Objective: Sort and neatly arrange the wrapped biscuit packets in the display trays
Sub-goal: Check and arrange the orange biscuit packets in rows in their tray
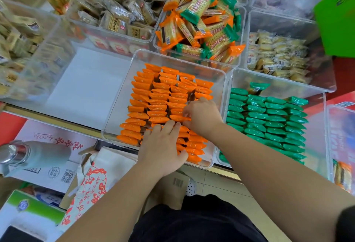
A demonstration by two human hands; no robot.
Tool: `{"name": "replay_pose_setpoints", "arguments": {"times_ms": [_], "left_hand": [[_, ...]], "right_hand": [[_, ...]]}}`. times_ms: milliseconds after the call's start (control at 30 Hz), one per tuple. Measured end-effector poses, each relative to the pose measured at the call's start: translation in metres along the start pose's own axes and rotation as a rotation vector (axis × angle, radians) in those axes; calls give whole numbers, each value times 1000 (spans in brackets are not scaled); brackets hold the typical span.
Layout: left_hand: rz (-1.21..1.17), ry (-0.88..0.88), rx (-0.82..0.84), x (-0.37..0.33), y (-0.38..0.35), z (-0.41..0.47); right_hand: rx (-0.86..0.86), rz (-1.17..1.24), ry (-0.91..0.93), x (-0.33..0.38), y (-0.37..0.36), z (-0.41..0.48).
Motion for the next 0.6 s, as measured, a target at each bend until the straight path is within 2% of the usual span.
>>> {"name": "replay_pose_setpoints", "arguments": {"times_ms": [200,400,500,600], "left_hand": [[-1,12,4,0,0,1],[-14,3,1,-1,1,1],[-27,-1,2,-3,4,3],[-26,-18,-11,-6,9,10]], "right_hand": [[-72,-120,34,12,2,3],[-152,-29,14,-1,28,-5],[-202,76,-13,-18,51,-20],[-294,315,-61,-41,74,-43]]}}
Point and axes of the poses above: each hand's wrist, its own z-axis towards the middle knuckle, its own y-axis out of the back of the hand, x = y × z, the point moved 9 cm from there along z, towards the middle knuckle, and after that the axes turned 7 degrees about -y, right-handed, at the moved point
